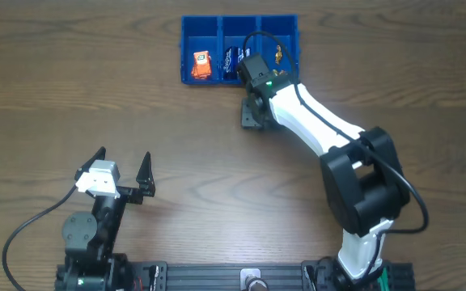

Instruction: Sort Candies Into Trays

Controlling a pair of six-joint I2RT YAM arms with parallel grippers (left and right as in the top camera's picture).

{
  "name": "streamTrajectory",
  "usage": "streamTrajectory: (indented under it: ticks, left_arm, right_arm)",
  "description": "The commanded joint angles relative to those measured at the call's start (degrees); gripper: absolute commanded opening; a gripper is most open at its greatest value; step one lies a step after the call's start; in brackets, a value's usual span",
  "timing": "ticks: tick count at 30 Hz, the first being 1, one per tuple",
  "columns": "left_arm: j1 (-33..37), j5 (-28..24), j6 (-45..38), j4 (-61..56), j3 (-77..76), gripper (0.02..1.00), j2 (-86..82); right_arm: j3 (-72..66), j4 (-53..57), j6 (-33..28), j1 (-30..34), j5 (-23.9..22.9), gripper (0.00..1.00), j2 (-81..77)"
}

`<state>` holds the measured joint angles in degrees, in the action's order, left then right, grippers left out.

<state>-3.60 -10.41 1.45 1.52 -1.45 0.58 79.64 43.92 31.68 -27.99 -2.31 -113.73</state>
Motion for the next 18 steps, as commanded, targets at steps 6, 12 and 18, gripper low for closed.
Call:
streamTrajectory:
  ticks: [6, 12, 18]
  left_arm:
    - [-0.2, -1.1, -0.2, 1.8, 1.2, 0.998, -0.3]
    - [-0.2, -1.1, -0.2, 1.8, 1.2, 0.998, -0.3]
    - [-0.2, -1.1, -0.2, 1.8, 1.2, 0.998, -0.3]
  right_arm:
    - [-0.2, -2.7, 1.6, 1.9, -1.2, 0.424, -3.1]
    - [-0.2, -4.1, 1.5, 2.0, -2.1, 0.529, -3.1]
    - [-0.2, -6.1, 1.3, 2.3, -3.2, 0.522, -4.9]
